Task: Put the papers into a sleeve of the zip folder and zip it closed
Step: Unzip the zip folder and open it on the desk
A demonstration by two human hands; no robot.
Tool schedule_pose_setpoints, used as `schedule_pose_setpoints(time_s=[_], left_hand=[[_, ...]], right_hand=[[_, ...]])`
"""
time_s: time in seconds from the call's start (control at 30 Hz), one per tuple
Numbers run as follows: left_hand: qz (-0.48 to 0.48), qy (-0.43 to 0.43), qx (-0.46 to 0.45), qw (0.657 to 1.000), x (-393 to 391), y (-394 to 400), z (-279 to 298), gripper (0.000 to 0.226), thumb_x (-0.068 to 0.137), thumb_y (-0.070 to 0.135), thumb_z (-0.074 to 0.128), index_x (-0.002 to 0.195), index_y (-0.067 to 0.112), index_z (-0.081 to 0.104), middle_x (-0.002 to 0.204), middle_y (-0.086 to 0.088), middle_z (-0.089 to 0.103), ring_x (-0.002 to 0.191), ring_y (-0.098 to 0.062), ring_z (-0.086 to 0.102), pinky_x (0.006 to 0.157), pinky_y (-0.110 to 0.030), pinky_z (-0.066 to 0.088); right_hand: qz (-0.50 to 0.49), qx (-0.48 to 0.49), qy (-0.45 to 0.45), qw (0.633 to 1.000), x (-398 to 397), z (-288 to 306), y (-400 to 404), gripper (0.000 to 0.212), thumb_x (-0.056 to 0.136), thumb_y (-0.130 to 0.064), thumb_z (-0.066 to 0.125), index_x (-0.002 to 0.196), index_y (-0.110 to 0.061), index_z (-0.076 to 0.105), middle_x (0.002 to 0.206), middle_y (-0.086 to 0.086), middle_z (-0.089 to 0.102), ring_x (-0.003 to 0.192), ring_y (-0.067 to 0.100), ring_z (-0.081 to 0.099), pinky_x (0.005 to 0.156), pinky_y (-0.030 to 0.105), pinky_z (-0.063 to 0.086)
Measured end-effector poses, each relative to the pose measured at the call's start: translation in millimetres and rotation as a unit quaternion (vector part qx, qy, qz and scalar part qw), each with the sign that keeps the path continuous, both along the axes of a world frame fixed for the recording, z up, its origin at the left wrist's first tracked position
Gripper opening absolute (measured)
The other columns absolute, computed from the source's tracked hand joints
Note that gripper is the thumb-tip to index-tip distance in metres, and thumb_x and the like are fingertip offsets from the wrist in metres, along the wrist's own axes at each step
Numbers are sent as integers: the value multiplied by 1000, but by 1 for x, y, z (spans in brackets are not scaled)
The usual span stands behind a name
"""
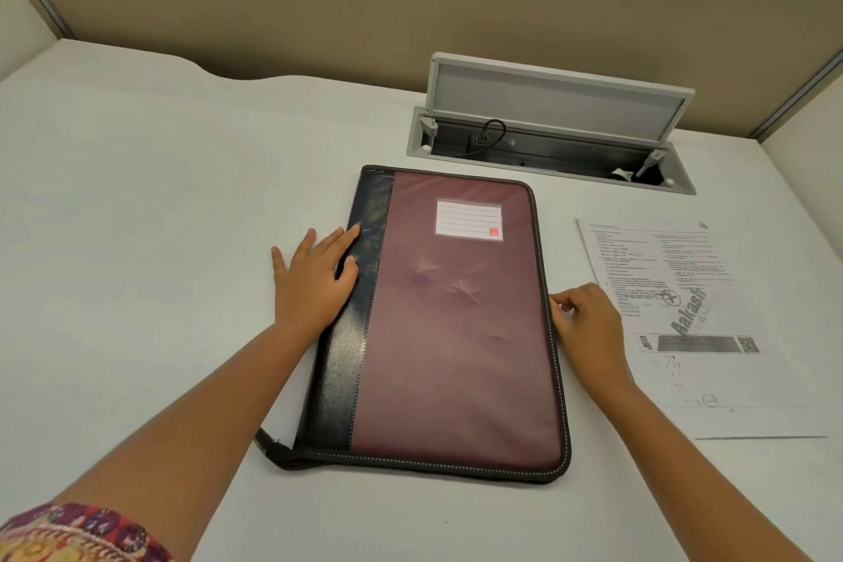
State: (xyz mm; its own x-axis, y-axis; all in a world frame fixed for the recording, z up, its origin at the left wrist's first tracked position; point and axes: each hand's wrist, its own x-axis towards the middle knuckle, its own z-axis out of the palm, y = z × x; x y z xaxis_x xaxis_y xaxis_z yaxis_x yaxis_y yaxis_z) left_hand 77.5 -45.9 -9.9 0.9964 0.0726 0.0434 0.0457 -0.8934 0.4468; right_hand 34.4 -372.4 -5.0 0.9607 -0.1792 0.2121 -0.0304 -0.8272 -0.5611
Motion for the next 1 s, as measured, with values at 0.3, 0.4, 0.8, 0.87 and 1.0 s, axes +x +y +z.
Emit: schedule_pose_setpoints(time_s=[0.3, 0.4, 0.8, 0.87, 1.0], left_hand=[[-4, -1, -2, 1000, 0, 0, 1, 45, 95, 38, 30, 139, 45, 24, 148, 9, 34, 142, -21, 15, 111, -58, -3], [-7, -3, 7, 1000, 0, 0, 2, 45, 95, 38, 30, 139, 45, 25, 148, 9, 35, 142, -21, 16, 111, -59, -1], [-7, -72, 64, 995, -10, -3, 14, 42, 90, 23, 36, 128, 17, 52, 130, -18, 53, 104, -38, 57, 101, -55, 33], [-10, -83, 39, 996, -22, -10, 19, 41, 89, 17, 38, 126, 6, 52, 129, -22, 52, 105, -40, 55, 94, -49, 41], [-29, -35, -28, 999, -54, -25, 18, 48, 94, 18, 38, 140, 5, 31, 148, -13, 32, 136, -26, 28, 107, -40, 30]], right_hand=[[-56, 126, -5, 990, -66, -3, 8, 12, 79, -9, 70, 67, -12, 65, 67, -5, 54, 69, -4, 52, 60, 2, 36], [-63, 138, -4, 988, -78, -4, 9, 15, 79, -10, 70, 65, -12, 64, 67, -6, 53, 69, -2, 52, 59, 3, 37], [-53, 144, -15, 988, -84, -6, 10, 20, 81, -11, 68, 68, -24, 58, 72, -9, 52, 71, -3, 52, 62, 5, 39], [-52, 133, -9, 990, -84, -7, 11, 16, 82, -13, 66, 71, -23, 59, 74, -11, 52, 70, -2, 52, 63, 6, 39], [-43, 80, -7, 996, -82, -9, 11, 8, 88, -14, 58, 89, -17, 65, 83, -5, 53, 74, -2, 49, 63, 13, 35]])
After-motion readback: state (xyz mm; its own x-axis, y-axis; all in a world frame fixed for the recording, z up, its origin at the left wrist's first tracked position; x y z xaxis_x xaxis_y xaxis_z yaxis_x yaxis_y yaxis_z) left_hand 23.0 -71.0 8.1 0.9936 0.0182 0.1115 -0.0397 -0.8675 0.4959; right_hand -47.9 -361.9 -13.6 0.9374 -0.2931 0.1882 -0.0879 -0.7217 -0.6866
